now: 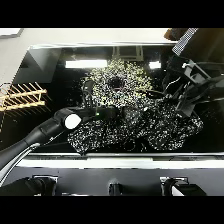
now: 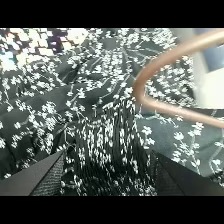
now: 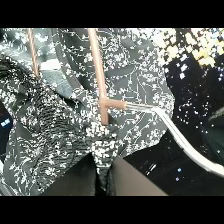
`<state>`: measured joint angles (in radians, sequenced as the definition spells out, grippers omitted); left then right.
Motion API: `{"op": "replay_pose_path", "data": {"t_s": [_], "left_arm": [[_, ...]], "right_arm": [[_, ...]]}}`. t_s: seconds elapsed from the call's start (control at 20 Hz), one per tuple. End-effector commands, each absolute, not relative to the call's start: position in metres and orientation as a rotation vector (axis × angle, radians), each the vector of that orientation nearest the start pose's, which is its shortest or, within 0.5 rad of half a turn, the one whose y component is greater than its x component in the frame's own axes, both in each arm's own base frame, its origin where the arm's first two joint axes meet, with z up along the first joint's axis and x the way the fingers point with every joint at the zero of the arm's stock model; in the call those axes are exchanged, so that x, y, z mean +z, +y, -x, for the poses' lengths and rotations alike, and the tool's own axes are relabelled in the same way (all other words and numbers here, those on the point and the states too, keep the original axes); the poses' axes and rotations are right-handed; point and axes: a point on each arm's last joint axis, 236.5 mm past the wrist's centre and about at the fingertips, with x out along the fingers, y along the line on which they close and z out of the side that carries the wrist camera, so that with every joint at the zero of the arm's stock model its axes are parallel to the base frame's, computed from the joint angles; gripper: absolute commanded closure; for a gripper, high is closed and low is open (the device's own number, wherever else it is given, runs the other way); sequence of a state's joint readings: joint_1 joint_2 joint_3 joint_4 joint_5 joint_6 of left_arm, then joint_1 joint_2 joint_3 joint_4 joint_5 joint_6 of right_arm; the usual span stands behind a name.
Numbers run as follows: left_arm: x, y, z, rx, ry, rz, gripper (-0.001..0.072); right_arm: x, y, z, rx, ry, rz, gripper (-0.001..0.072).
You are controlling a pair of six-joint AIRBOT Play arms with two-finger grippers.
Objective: Fold the clothes and pants, and hang the long-sleeved shirts on hangers.
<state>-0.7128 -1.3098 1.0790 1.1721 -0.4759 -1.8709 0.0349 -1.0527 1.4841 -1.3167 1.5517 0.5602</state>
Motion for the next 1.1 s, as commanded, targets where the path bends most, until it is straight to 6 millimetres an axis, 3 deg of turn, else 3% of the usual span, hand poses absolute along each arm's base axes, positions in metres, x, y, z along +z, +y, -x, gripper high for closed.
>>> {"op": "replay_pose_path", "data": {"t_s": [0.0,0.2,0.45,0.5,0.55,0.6,0.65,0.75,1.05], "left_arm": [[0.054,-0.369,-0.358,-0.586,0.924,0.290,0.0116],[0.034,-0.378,-0.362,-0.511,0.998,0.358,0.0115],[0.024,-0.381,-0.359,-0.508,1.016,0.347,0.0143],[0.017,-0.382,-0.359,-0.496,1.030,0.355,0.0288],[0.011,-0.383,-0.359,-0.488,1.046,0.369,0.0499],[0.009,-0.386,-0.360,-0.487,1.048,0.384,0.0650],[0.011,-0.388,-0.363,-0.492,1.035,0.399,0.0688],[0.017,-0.387,-0.368,-0.492,1.017,0.409,0.0689],[0.048,-0.357,-0.401,-0.450,0.997,0.408,0.0690]], "right_arm": [[0.184,0.070,-0.327,0.777,0.876,0.764,0.0692],[0.183,0.070,-0.327,0.772,0.880,0.759,0.0692],[0.183,0.070,-0.327,0.773,0.880,0.759,0.0692],[0.183,0.070,-0.327,0.769,0.882,0.752,0.0692],[0.183,0.070,-0.327,0.763,0.887,0.741,0.0692],[0.183,0.070,-0.327,0.757,0.892,0.730,0.0692],[0.183,0.070,-0.327,0.751,0.896,0.719,0.0692],[0.183,0.070,-0.327,0.749,0.898,0.716,0.0692],[0.170,0.047,-0.309,0.693,1.045,0.712,0.0693]]}}
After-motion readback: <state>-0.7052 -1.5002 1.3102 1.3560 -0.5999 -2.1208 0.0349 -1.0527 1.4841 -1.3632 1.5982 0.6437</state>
